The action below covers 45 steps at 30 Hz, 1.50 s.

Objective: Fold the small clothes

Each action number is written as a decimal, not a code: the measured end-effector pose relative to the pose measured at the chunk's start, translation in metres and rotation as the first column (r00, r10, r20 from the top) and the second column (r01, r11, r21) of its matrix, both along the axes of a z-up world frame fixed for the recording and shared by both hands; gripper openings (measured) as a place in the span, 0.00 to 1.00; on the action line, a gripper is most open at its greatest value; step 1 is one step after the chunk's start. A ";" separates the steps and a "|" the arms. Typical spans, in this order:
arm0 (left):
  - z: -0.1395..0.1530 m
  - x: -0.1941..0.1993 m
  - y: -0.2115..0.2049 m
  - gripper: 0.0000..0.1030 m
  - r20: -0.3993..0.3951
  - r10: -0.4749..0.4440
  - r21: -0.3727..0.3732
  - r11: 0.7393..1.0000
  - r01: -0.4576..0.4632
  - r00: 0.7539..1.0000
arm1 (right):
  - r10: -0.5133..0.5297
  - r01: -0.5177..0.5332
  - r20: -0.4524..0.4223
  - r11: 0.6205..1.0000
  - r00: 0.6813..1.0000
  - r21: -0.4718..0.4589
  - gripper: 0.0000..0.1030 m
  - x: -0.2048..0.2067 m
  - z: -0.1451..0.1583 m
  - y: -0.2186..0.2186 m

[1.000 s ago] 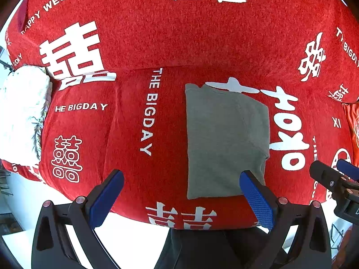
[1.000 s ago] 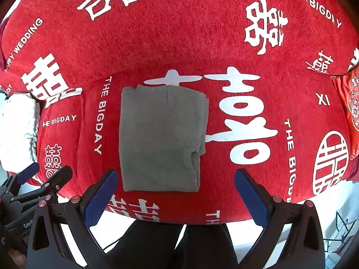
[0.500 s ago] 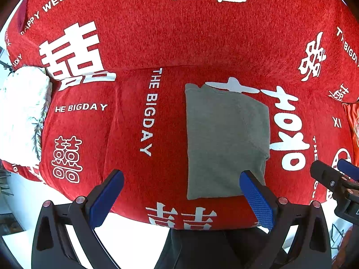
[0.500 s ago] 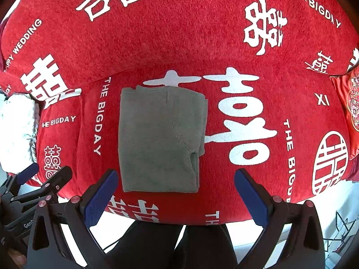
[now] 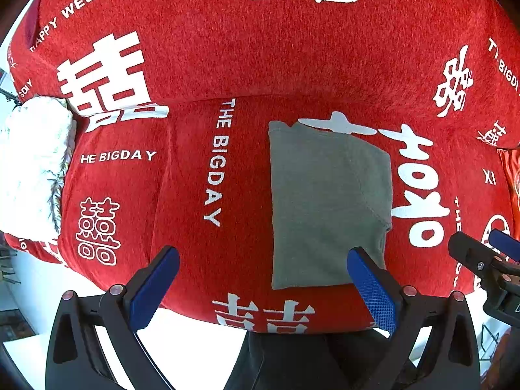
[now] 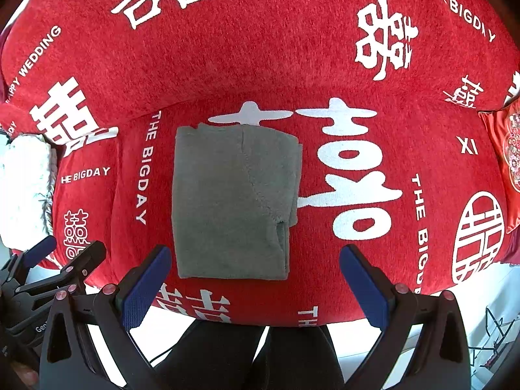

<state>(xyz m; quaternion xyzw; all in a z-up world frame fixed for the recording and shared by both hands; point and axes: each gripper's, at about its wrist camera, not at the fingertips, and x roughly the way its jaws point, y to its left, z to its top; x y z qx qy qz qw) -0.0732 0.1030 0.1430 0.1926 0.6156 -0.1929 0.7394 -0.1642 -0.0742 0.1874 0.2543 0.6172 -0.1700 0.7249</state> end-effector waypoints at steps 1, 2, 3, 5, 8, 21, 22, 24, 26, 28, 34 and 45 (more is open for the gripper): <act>0.000 0.000 -0.001 1.00 -0.001 -0.002 0.000 1.000 0.002 1.000 | -0.001 0.001 -0.001 1.000 1.000 0.001 1.00 0.000 0.000 0.000; 0.000 0.000 0.000 1.00 -0.001 -0.002 0.001 1.000 0.002 1.000 | -0.002 0.002 -0.002 1.000 1.000 0.001 1.00 0.000 0.000 0.001; 0.000 0.000 0.000 1.00 0.000 -0.002 0.001 1.000 0.002 1.000 | -0.002 0.002 -0.001 1.000 1.000 0.001 1.00 0.000 0.000 0.001; 0.000 0.001 0.000 1.00 -0.001 -0.002 0.000 1.000 0.002 1.000 | -0.002 0.002 -0.002 1.000 1.000 0.002 1.00 0.000 0.000 0.001; 0.001 0.001 0.000 1.00 0.009 -0.009 0.005 1.000 0.009 1.000 | -0.003 0.003 0.000 1.000 1.000 0.001 1.00 -0.001 0.000 0.002; 0.003 -0.001 -0.003 1.00 0.027 0.003 0.018 1.000 -0.004 1.000 | 0.003 -0.003 0.001 1.000 1.000 0.000 1.00 0.001 0.001 0.000; 0.004 -0.002 -0.004 1.00 0.029 0.002 0.020 1.000 -0.002 1.000 | 0.004 -0.004 0.001 1.000 1.000 0.000 1.00 0.001 0.001 0.000; 0.004 -0.002 -0.005 1.00 0.032 -0.002 0.021 1.000 0.001 0.999 | 0.004 -0.004 0.002 1.000 1.000 -0.001 1.00 0.001 0.001 0.000; 0.004 -0.002 -0.006 1.00 0.030 -0.002 0.019 1.000 0.002 1.000 | 0.003 -0.003 0.002 1.000 1.000 0.000 1.00 0.001 0.001 0.000; 0.004 -0.002 -0.006 1.00 0.027 -0.002 0.020 1.000 0.001 1.000 | 0.002 -0.002 0.001 1.000 1.000 0.000 1.00 0.001 0.001 0.000; 0.002 -0.002 -0.006 1.00 0.025 0.009 0.023 1.000 -0.009 1.000 | 0.003 -0.003 0.000 1.000 1.000 0.001 1.00 0.002 0.001 0.000; -0.003 0.001 -0.003 1.00 0.007 0.030 0.025 0.999 -0.031 1.000 | 0.003 -0.003 -0.005 1.000 1.000 -0.004 1.00 0.000 0.000 0.002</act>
